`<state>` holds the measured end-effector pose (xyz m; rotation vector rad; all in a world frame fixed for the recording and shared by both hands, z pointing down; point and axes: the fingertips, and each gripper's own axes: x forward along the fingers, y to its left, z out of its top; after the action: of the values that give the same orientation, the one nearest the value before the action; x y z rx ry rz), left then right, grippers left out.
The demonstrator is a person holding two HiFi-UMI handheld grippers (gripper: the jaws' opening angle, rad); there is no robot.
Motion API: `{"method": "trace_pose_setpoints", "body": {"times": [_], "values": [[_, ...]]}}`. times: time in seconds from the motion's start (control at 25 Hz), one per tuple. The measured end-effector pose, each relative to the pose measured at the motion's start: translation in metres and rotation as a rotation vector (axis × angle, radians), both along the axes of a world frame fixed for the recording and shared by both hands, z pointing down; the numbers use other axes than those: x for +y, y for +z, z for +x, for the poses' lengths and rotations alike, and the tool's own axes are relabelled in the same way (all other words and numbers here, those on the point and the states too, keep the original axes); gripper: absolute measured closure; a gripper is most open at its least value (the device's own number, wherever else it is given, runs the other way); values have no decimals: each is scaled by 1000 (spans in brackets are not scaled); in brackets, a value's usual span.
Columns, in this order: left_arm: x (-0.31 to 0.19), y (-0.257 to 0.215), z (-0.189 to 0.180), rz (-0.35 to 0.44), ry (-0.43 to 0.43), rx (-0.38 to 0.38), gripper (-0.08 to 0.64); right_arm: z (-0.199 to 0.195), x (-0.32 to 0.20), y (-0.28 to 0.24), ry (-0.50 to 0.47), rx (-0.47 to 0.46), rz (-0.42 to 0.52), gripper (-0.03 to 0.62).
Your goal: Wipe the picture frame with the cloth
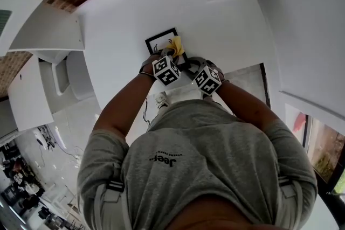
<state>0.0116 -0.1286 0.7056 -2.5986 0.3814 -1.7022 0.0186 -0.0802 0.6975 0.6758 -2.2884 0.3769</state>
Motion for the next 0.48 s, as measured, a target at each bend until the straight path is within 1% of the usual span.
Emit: {"method": "trace_pose_setpoints", "body": {"times": [0.16,0.48], "values": [[0,-2,7,5,31,-11,494,2,1,-1,6,-10,2,439],[1,-6,10,14,20,13,494,4,2,-1,-2,-3,2,439]]}}
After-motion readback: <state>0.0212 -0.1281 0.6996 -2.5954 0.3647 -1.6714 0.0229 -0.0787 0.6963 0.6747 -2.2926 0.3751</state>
